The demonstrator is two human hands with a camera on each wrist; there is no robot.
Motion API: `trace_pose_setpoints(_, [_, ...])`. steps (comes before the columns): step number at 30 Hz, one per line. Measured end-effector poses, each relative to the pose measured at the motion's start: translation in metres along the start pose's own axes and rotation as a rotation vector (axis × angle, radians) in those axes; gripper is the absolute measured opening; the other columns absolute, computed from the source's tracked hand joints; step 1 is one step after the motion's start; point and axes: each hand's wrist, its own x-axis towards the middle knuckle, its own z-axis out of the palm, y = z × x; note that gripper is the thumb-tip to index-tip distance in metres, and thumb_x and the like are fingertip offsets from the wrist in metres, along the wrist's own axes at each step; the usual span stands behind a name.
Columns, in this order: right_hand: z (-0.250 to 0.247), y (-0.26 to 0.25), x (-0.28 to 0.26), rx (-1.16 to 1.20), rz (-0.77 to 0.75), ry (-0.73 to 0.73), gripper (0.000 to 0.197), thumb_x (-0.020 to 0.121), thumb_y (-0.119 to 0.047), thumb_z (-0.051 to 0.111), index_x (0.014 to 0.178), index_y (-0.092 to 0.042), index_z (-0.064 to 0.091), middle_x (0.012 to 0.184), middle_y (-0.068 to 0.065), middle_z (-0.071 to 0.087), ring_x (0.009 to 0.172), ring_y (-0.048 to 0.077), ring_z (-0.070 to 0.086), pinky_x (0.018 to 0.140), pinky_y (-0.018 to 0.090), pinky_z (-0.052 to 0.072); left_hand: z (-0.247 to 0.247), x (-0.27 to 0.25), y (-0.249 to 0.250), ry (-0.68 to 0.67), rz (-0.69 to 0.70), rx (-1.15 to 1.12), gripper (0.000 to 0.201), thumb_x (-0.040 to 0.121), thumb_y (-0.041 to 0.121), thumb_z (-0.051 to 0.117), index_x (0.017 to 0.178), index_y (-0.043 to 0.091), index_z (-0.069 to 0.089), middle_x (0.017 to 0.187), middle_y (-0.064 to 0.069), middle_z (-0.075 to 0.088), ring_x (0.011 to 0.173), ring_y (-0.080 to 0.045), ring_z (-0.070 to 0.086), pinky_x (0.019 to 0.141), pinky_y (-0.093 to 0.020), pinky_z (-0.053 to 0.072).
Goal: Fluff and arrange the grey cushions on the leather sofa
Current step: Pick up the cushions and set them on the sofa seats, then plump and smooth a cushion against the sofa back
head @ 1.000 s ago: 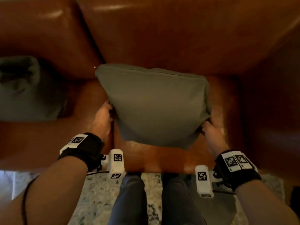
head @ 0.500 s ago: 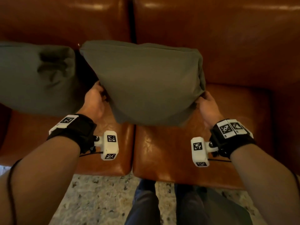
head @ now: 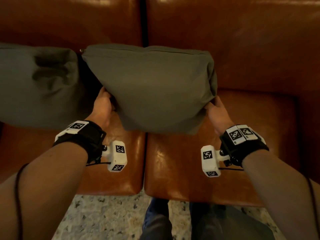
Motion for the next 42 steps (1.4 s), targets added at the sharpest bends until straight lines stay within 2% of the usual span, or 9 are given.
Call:
trace_pose_setpoints(4, [-0.010, 0.013, -0.011, -0.023, -0.017, 0.050, 0.051, 0.098, -0.013, 0.047, 0.147, -0.022, 0.039, 0.146, 0.001, 0.048, 0.131, 0.017, 0.046, 0.102, 0.032, 0.039, -0.007, -0.021, -0.016, 0.086, -0.019, 0.102, 0.037, 0.104, 0.029, 0.036, 0.136, 0.018, 0.048, 0.119, -0.005, 0.059, 0.096, -0.012, 0.059, 0.075, -0.028, 0.047])
trace_pose_setpoints(7, [-0.027, 0.040, -0.036, -0.048, 0.041, 0.090, 0.044, 0.098, -0.020, 0.047, 0.142, -0.023, 0.043, 0.142, 0.004, 0.051, 0.130, 0.022, 0.049, 0.110, 0.044, 0.039, -0.018, -0.046, -0.049, 0.052, -0.043, 0.165, 0.022, 0.101, 0.025, 0.043, 0.110, 0.012, 0.059, 0.115, -0.014, 0.062, 0.085, -0.016, 0.061, 0.076, -0.033, 0.049])
trace_pose_setpoints(10, [-0.049, 0.075, -0.079, 0.011, 0.127, 0.095, 0.033, 0.104, -0.022, 0.040, 0.133, -0.014, 0.052, 0.126, 0.007, 0.061, 0.115, 0.022, 0.058, 0.102, 0.042, 0.046, -0.015, -0.093, -0.084, -0.168, -0.180, 0.363, 0.024, 0.101, 0.015, 0.040, 0.087, 0.017, 0.059, 0.093, -0.011, 0.066, 0.074, -0.014, 0.062, 0.072, -0.028, 0.047])
trace_pose_setpoints(12, [-0.068, 0.108, -0.113, 0.055, 0.219, 0.114, 0.033, 0.105, -0.025, 0.038, 0.128, -0.010, 0.056, 0.116, 0.009, 0.066, 0.108, 0.024, 0.062, 0.097, 0.042, 0.047, -0.006, -0.132, -0.103, -0.327, -0.221, 0.504, 0.023, 0.101, 0.015, 0.041, 0.089, 0.017, 0.061, 0.085, -0.007, 0.068, 0.075, -0.015, 0.064, 0.078, -0.030, 0.048])
trace_pose_setpoints(21, [-0.146, 0.302, -0.277, 0.206, 0.586, 0.273, 0.024, 0.104, -0.020, 0.038, 0.111, -0.010, 0.059, 0.091, 0.011, 0.067, 0.075, 0.019, 0.060, 0.068, 0.028, 0.045, 0.080, -0.265, -0.206, -0.994, -0.156, 1.060, 0.026, 0.100, 0.010, 0.044, 0.081, 0.016, 0.061, 0.071, -0.003, 0.062, 0.063, -0.011, 0.057, 0.055, -0.011, 0.045])
trace_pose_setpoints(24, [-0.160, 0.364, -0.325, 0.343, 0.675, 0.391, 0.023, 0.104, -0.023, 0.040, 0.105, -0.011, 0.059, 0.081, 0.008, 0.064, 0.066, 0.019, 0.058, 0.062, 0.026, 0.041, 0.105, -0.304, -0.244, -1.130, -0.167, 1.197, 0.022, 0.101, 0.019, 0.046, 0.088, 0.016, 0.064, 0.079, -0.003, 0.067, 0.072, -0.013, 0.063, 0.069, -0.024, 0.051])
trace_pose_setpoints(27, [-0.169, 0.425, -0.362, 0.460, 0.725, 0.502, 0.026, 0.103, -0.029, 0.043, 0.091, -0.015, 0.061, 0.075, 0.006, 0.064, 0.058, 0.014, 0.061, 0.057, 0.023, 0.041, 0.119, -0.336, -0.292, -1.170, -0.152, 1.332, 0.024, 0.102, 0.022, 0.045, 0.094, 0.012, 0.066, 0.088, -0.011, 0.068, 0.077, -0.017, 0.063, 0.082, -0.036, 0.052])
trace_pose_setpoints(30, [-0.176, 0.473, -0.392, 0.529, 0.764, 0.502, 0.027, 0.103, -0.030, 0.043, 0.086, -0.017, 0.059, 0.078, 0.007, 0.064, 0.065, 0.018, 0.059, 0.060, 0.026, 0.039, 0.124, -0.360, -0.334, -1.149, -0.124, 1.418, 0.025, 0.103, 0.020, 0.043, 0.100, 0.006, 0.064, 0.089, -0.013, 0.066, 0.076, -0.017, 0.061, 0.070, -0.025, 0.049])
trace_pose_setpoints(42, [-0.256, 0.632, -0.457, 0.564, 0.896, 0.579, 0.026, 0.099, -0.027, 0.053, 0.112, -0.006, 0.061, 0.086, 0.011, 0.064, 0.070, 0.022, 0.055, 0.062, 0.030, 0.039, 0.162, -0.398, -0.506, -1.154, -0.077, 1.607, 0.018, 0.097, 0.012, 0.048, 0.083, 0.010, 0.059, 0.071, -0.012, 0.062, 0.062, -0.018, 0.058, 0.055, -0.023, 0.046])
